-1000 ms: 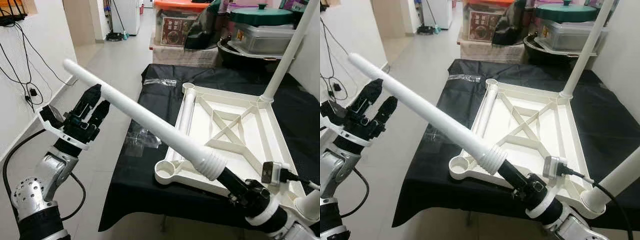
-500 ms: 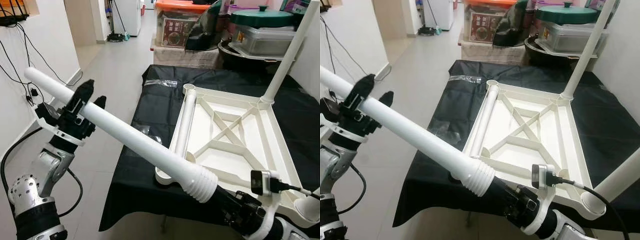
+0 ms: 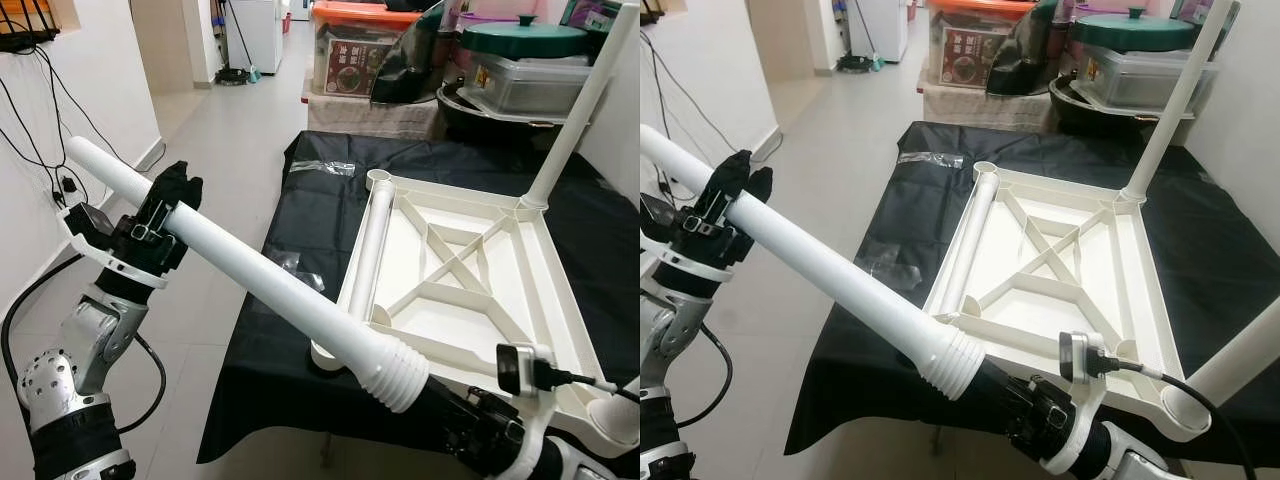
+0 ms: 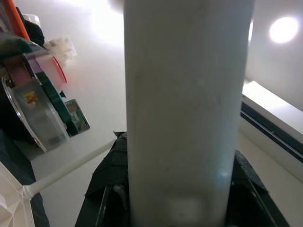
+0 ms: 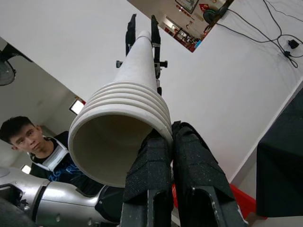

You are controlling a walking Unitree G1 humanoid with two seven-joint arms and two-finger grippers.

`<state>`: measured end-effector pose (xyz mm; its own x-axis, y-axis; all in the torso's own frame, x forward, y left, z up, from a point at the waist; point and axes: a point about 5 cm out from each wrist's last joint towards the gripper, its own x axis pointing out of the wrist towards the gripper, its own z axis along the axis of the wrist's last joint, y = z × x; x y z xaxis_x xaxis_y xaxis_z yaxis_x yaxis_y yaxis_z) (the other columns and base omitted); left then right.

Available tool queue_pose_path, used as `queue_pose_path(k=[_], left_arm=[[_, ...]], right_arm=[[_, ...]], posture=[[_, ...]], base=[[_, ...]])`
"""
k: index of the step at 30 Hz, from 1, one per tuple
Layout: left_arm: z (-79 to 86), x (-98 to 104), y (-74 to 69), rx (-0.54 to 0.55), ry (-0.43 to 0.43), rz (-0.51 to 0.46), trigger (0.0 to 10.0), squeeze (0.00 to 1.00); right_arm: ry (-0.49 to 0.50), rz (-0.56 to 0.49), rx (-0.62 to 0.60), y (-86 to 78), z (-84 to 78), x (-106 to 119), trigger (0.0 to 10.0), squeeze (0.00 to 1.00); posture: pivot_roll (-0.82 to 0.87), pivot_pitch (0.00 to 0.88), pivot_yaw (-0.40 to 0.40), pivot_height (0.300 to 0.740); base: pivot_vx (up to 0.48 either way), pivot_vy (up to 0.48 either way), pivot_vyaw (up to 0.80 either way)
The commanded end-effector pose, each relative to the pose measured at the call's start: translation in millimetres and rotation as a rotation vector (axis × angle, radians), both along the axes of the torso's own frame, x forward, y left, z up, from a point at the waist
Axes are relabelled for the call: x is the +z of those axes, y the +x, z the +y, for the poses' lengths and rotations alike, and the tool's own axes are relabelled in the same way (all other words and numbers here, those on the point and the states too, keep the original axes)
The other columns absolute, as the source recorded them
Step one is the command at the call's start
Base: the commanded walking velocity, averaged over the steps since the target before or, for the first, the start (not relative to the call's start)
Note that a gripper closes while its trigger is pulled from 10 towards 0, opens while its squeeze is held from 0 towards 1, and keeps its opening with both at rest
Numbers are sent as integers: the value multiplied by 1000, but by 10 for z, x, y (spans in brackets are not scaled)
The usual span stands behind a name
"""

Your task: Building children table

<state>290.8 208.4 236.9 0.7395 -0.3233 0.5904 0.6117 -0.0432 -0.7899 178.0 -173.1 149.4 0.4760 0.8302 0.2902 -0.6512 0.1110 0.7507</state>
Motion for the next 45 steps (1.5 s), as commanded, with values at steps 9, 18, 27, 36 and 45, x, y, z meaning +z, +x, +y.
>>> queue_pose_path(k=[9, 18, 27, 36, 45], left_arm=[[3, -25, 22, 12, -13, 25, 0, 0], [-63, -18, 40, -11, 29, 30, 10000, 0], [75, 81, 147, 57, 38, 23, 10000, 0], [548, 354, 252, 212, 131, -36, 10000, 0], [268, 599, 309, 37, 373, -186, 10000, 0]], right_arm=[[-12, -46, -19, 53, -2, 18, 0, 0], [-48, -52, -71, 106, -25, -23, 10000, 1000], [-47, -33, -133, 49, -244, -69, 10000, 0], [-87, 24, -241, -17, -521, -223, 10000, 0], [-155, -132, -371, 285, -628, 69, 10000, 0]], posture=[[154, 0, -67, 740], [152, 0, -66, 740], [144, 0, -62, 740], [148, 0, -63, 740], [151, 0, -61, 740]], base=[[0, 0, 0], [0, 0, 0], [0, 0, 0], [0, 0, 0], [0, 0, 0]])
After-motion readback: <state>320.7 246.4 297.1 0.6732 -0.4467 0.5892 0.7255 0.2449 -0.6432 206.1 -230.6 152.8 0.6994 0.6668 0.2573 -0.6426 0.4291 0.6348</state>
